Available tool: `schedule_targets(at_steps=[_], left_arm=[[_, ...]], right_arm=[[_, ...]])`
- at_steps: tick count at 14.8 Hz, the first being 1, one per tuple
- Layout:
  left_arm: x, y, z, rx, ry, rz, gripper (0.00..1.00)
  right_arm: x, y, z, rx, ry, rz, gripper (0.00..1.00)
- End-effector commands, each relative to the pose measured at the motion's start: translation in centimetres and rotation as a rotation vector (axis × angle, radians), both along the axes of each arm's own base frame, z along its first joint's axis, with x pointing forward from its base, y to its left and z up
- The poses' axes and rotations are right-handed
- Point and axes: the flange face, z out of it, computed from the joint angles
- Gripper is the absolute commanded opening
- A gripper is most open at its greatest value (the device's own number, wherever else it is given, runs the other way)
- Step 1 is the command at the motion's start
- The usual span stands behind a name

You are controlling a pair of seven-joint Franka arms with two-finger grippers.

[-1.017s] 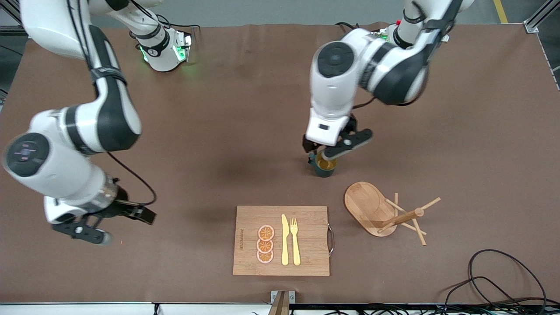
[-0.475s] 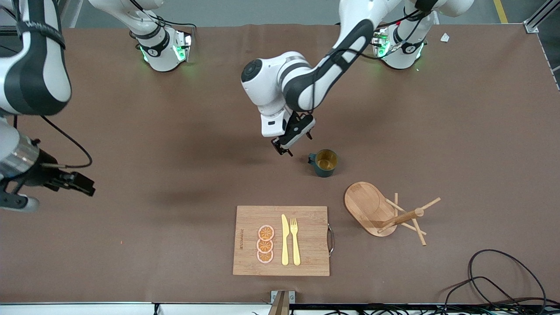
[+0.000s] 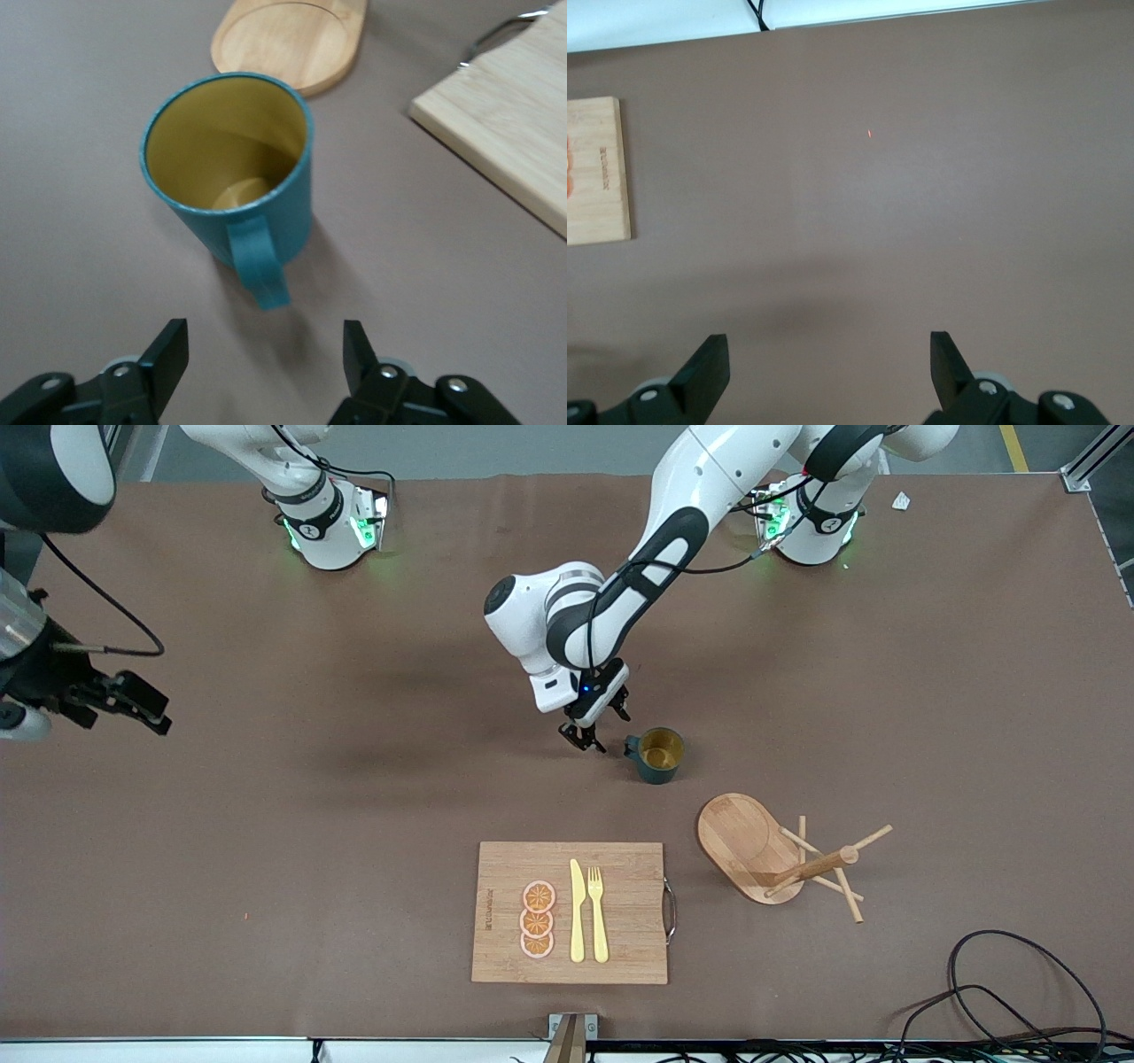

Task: Pass cup and hang on rack
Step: 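Grasp the mug handle with the left gripper while the right gripper withdraws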

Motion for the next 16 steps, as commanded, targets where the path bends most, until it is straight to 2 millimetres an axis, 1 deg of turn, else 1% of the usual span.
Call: schedule_targets(at_steps=[1,3,4,5,6,7,9,10,13,14,16], left_arm=[[0.3,0.3,-0.6,0.046,-0.024,0.013,0.70],[0.5,0.6,-1.2,0.045,-0.036,0.041,0.68],[0.6,0.8,-1.6,0.050,-0.035,0.045,0.64],[0.6,0.8,-1.7,0.052,-0.035,0.044,0.60],[0.8,0.9,-1.6,0.053,-0.040,0.045,0.55],[1.1,1.3,-1.7,0.066,-0.043,0.052,0.52],[1.6,1.7,-1.6,0.074,-0.047,0.055,0.51],[1.9,1.9,-1.4,0.075,-0.052,0.055,0.50],[2.0,1.9,-1.5,0.077,-0.046,0.049,0.47],[1.9,1.8,-1.6,0.075,-0.045,0.046,0.42],[1.9,1.8,-1.5,0.076,-0.037,0.034,0.21]], right_arm=[[-1.9,-0.9,0.8,-0.009,0.013,0.032,1.00],[-2.3,-1.1,1.6,0.025,0.043,0.047,1.00],[-2.4,-1.8,1.9,0.046,0.054,0.036,1.00],[-2.4,-2.0,2.5,0.048,0.047,0.029,1.00],[-2.5,-2.2,2.4,0.047,0.056,0.033,1.00],[-2.5,-2.4,2.4,0.042,0.067,0.041,1.00],[-2.0,-2.2,4.8,0.030,0.021,0.068,1.00],[-1.8,-2.2,4.7,0.027,0.026,0.067,1.00],[-1.8,-2.9,5.4,0.024,0.011,0.056,1.00],[-1.8,-3.2,5.7,0.024,0.003,0.051,1.00],[-1.8,-3.3,5.7,0.025,0.003,0.050,1.00]])
